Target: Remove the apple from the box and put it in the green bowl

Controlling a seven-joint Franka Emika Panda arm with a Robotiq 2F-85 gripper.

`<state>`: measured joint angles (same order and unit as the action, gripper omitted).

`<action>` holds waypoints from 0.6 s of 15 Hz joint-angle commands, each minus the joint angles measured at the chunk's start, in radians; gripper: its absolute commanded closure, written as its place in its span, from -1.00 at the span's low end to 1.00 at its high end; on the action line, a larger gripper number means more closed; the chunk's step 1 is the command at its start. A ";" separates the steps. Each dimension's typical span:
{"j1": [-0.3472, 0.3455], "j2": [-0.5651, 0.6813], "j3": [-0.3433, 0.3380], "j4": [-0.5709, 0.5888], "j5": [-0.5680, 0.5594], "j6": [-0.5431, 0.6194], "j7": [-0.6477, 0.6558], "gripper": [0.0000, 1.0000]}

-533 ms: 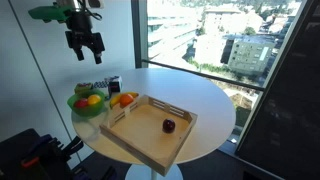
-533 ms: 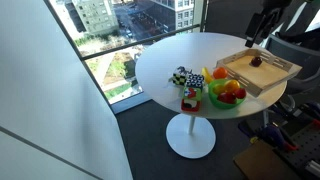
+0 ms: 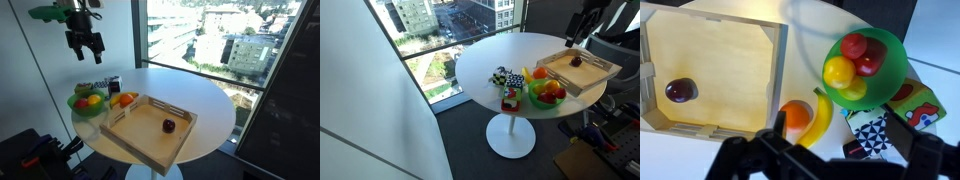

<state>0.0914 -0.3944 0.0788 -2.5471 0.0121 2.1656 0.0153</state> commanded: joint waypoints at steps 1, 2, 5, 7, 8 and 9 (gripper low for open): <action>-0.001 0.000 0.001 0.001 0.000 -0.002 0.000 -1.00; -0.001 0.002 0.001 0.004 0.001 -0.002 0.000 -1.00; -0.004 0.006 -0.005 0.013 0.006 -0.004 -0.001 -1.00; -0.008 0.010 -0.012 0.018 0.009 -0.005 -0.002 -1.00; -0.011 0.011 -0.015 0.020 0.010 -0.005 -0.003 -1.00; -0.015 0.012 -0.021 0.023 0.012 -0.005 -0.005 -1.00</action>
<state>0.0878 -0.3913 0.0719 -2.5451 0.0121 2.1656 0.0157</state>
